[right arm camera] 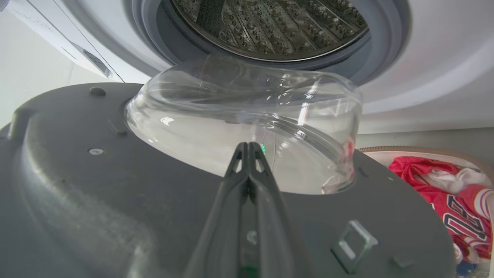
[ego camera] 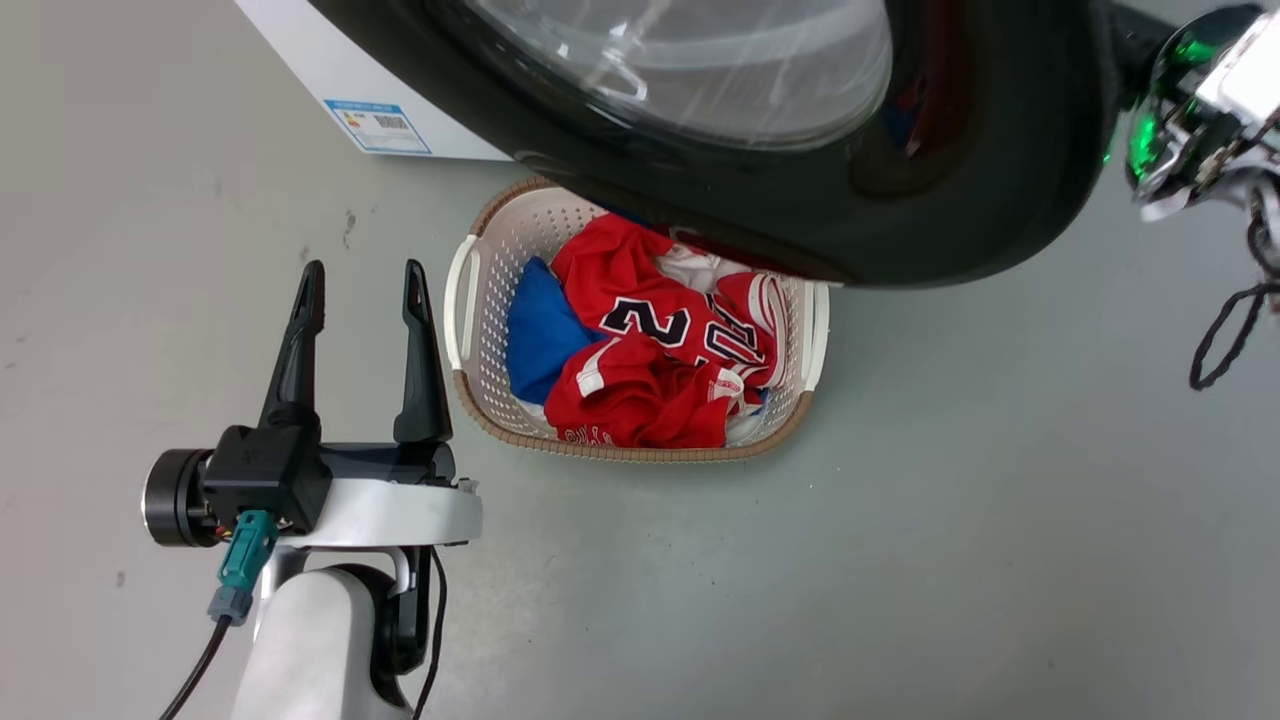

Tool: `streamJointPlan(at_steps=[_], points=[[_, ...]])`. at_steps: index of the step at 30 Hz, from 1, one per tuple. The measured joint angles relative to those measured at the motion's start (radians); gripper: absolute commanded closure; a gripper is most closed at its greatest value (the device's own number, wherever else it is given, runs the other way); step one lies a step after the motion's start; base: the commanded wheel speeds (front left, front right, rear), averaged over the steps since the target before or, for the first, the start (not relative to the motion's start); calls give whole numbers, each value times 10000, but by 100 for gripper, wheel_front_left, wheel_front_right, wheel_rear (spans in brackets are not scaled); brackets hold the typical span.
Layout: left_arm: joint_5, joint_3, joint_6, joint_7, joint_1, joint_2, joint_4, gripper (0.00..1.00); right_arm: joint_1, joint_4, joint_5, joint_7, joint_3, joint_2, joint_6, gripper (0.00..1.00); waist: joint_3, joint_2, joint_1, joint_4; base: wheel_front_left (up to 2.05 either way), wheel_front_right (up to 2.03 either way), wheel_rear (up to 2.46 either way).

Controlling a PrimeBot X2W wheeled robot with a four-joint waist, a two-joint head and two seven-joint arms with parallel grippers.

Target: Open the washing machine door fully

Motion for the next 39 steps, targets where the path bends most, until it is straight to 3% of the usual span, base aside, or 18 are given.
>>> streamJointPlan(at_steps=[39], points=[[209,105,-105,0,1582,0,249,0,4855,-1866,646,286,403,982,0,100,-2652,1,-1,-221,0,0,0]])
